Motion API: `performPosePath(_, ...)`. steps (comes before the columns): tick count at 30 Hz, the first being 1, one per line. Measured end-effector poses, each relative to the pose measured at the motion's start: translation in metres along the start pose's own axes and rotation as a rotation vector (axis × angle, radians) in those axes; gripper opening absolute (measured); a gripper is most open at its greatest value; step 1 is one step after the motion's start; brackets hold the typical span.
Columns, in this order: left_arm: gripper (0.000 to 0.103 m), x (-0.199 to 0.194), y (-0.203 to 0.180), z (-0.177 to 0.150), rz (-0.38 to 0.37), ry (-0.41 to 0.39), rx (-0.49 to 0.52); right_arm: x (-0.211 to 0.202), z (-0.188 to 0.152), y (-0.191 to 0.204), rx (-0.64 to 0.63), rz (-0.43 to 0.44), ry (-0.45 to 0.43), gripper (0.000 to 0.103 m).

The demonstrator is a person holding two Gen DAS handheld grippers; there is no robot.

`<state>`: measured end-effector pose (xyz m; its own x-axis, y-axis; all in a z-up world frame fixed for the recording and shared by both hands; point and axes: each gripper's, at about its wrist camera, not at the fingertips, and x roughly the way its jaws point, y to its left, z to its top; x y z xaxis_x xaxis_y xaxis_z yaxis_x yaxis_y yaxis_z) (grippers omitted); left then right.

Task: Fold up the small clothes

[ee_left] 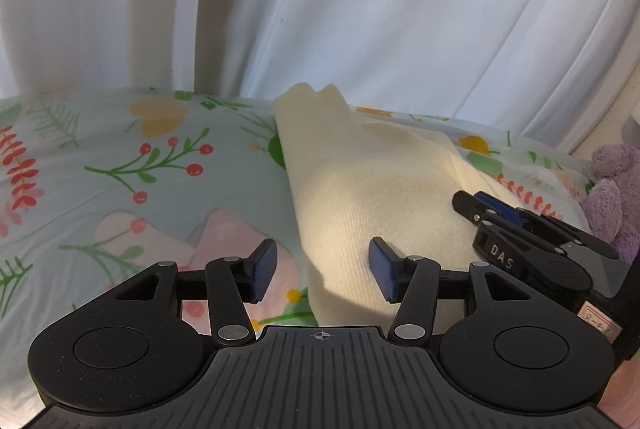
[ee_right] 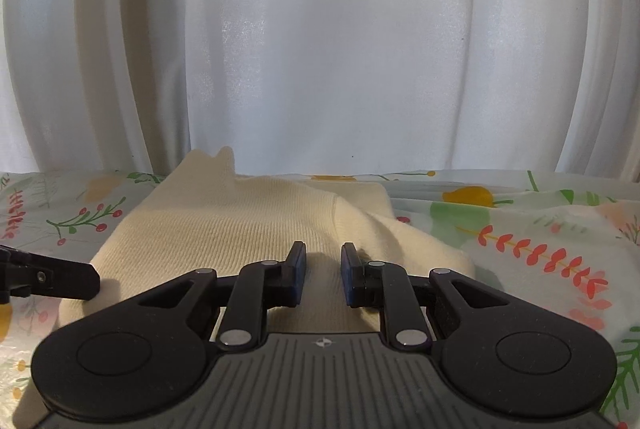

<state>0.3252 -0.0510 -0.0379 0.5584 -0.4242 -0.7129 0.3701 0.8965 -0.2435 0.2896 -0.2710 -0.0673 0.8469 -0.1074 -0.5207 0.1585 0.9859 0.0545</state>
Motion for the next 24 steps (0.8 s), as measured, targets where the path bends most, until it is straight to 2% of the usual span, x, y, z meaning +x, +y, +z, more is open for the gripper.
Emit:
performPosePath(4, 0.056, -0.006, 0.002, 0.001, -0.016, -0.002, -0.004, -0.037, -0.002, -0.020, 0.104, 0.042, 0.022, 0.032)
performPosePath(6, 0.056, -0.010, 0.004, 0.001, -0.036, 0.001, -0.019, -0.053, -0.010, -0.037, 0.178, 0.062, 0.046, 0.037)
performPosePath(8, 0.056, -0.013, 0.005, 0.000, -0.067, 0.000, -0.028, -0.069, -0.018, -0.050, 0.226, 0.053, 0.069, 0.037)
performPosePath(10, 0.056, -0.014, 0.006, -0.004, -0.057, 0.012, -0.034, -0.079, -0.027, -0.062, 0.273, 0.044, 0.100, 0.038)
performPosePath(12, 0.055, -0.018, 0.008, -0.011, -0.055, 0.033, -0.051, -0.089, -0.037, -0.076, 0.370, 0.095, 0.157, 0.038)
performPosePath(17, 0.055, -0.036, 0.017, -0.041, -0.207, 0.113, -0.129, -0.092, -0.067, -0.093, 0.601, 0.248, 0.261, 0.038)
performPosePath(19, 0.055, -0.042, 0.015, -0.057, -0.268, 0.148, -0.138, -0.086, -0.077, -0.098, 0.714, 0.303, 0.274, 0.038)
performPosePath(21, 0.055, -0.045, 0.008, -0.070, -0.301, 0.165, -0.111, -0.081, -0.082, -0.101, 0.796, 0.352, 0.249, 0.038)
performPosePath(23, 0.055, -0.045, 0.001, -0.077, -0.303, 0.176, -0.094, -0.071, -0.087, -0.101, 0.859, 0.386, 0.247, 0.025)
performPosePath(24, 0.055, -0.044, -0.003, -0.078, -0.306, 0.175, -0.095, -0.067, -0.088, -0.099, 0.887, 0.408, 0.256, 0.013)
